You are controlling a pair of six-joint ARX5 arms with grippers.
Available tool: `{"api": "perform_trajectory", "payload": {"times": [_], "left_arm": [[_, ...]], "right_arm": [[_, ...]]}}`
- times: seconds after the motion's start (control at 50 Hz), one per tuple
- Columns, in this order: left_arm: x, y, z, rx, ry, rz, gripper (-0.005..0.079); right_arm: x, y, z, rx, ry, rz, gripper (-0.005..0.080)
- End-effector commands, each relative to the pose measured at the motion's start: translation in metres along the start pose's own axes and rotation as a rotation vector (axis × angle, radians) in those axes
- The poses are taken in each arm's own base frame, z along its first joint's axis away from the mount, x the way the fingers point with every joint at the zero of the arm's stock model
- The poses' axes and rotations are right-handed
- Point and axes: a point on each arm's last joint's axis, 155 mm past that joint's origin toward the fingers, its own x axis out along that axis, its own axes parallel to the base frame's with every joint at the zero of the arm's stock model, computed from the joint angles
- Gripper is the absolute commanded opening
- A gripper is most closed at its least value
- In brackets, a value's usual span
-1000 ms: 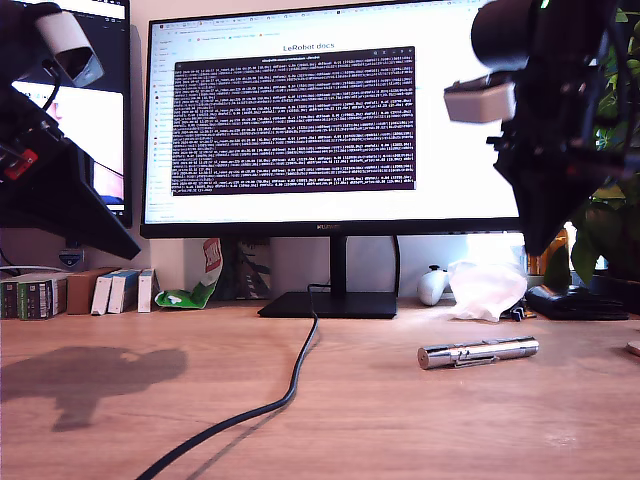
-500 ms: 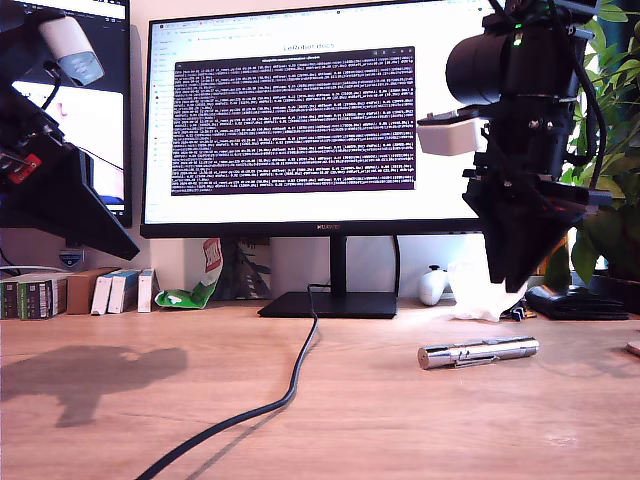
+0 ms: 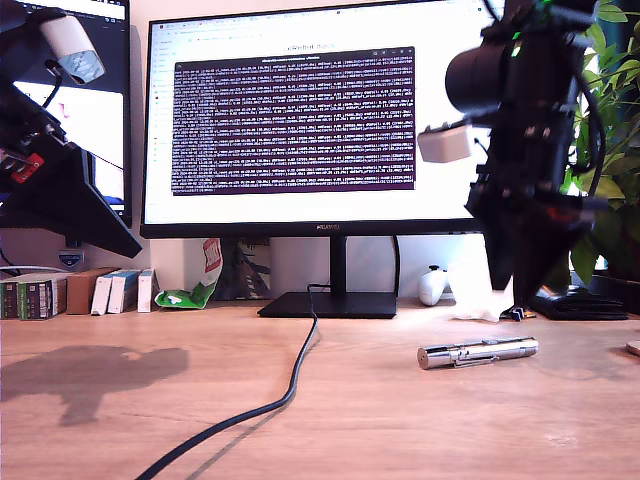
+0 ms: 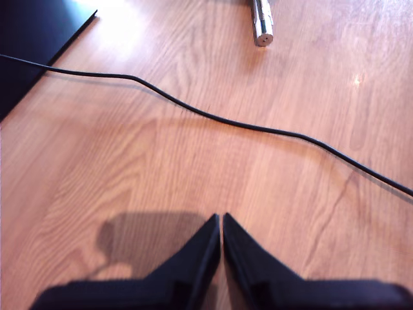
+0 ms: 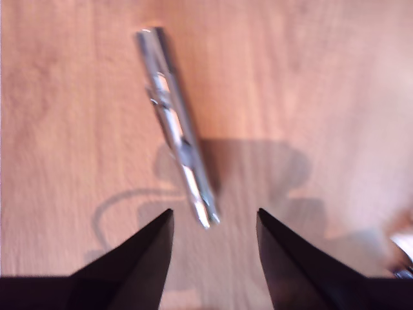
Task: Pick the metallic laser pointer with your right arm, pass it to your left arm, then place it down to the left side of the table
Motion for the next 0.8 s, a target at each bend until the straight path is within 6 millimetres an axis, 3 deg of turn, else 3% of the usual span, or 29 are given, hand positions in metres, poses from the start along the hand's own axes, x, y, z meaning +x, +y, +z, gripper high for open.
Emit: {"api": "perform_trajectory", "payload": {"times": [0.0,0.5,0.78], "left_arm": [[-0.001,0.002,0.004,0.015,-0.010,0.005,-0.0020],[-0.001,0.004,0.002,0.016,0.001,0.018,-0.0020],[-0.002,0.008,0.000,0.015,0.009,0.033,-0.0020]], "right_arm": [[0.013,0.008,0.006,-0.023,0.000,0.041,0.0373],[0.035,0.018,0.001,-0.052,0.017,0.108,0.0372],[0.036,0.014,-0.004,-0.029,-0.014,0.107,0.0344]]}}
